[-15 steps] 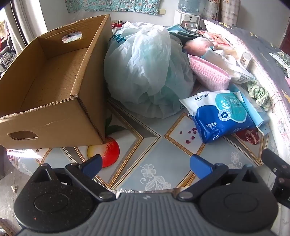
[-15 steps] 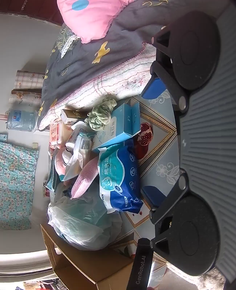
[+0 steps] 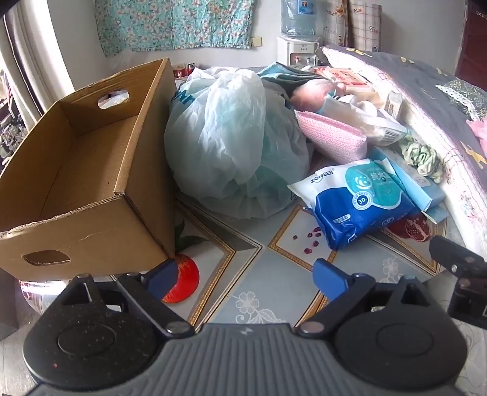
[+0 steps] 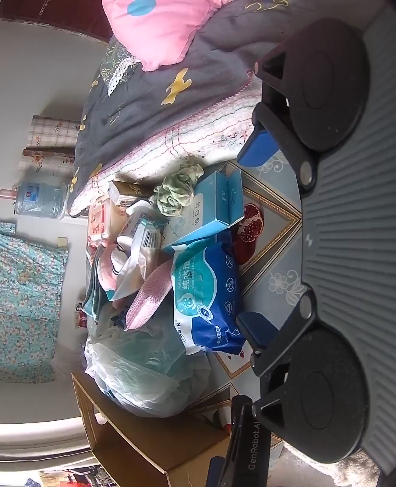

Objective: Organize soft objects

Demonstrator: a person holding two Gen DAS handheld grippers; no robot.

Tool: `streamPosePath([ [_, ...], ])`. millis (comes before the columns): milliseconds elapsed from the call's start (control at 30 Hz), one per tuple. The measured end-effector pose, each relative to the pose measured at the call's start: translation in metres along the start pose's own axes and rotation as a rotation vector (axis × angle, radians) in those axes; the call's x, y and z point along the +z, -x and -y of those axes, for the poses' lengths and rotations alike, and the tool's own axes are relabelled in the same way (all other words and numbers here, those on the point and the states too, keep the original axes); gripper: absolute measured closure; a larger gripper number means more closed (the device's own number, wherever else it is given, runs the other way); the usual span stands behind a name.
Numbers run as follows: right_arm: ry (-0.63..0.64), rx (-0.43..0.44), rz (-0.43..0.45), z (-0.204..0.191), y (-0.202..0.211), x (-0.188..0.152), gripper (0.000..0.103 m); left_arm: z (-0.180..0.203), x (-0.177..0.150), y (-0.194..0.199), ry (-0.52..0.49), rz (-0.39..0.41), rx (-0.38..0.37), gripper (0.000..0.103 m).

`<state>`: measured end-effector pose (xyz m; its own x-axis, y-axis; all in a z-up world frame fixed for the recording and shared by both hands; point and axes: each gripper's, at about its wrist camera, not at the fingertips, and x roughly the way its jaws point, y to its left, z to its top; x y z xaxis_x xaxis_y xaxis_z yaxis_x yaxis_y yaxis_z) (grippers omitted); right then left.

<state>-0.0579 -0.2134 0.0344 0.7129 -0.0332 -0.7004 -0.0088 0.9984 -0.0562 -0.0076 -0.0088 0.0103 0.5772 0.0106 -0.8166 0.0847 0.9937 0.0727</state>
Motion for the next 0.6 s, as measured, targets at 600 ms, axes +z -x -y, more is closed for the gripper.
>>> streamPosePath([
  [600, -0.002, -0.007, -0.002, 0.0021, -0.0005, 0.0046, 0.001, 0.0009, -0.0013, -0.0046, 0.046, -0.027, -0.010, 0.006],
])
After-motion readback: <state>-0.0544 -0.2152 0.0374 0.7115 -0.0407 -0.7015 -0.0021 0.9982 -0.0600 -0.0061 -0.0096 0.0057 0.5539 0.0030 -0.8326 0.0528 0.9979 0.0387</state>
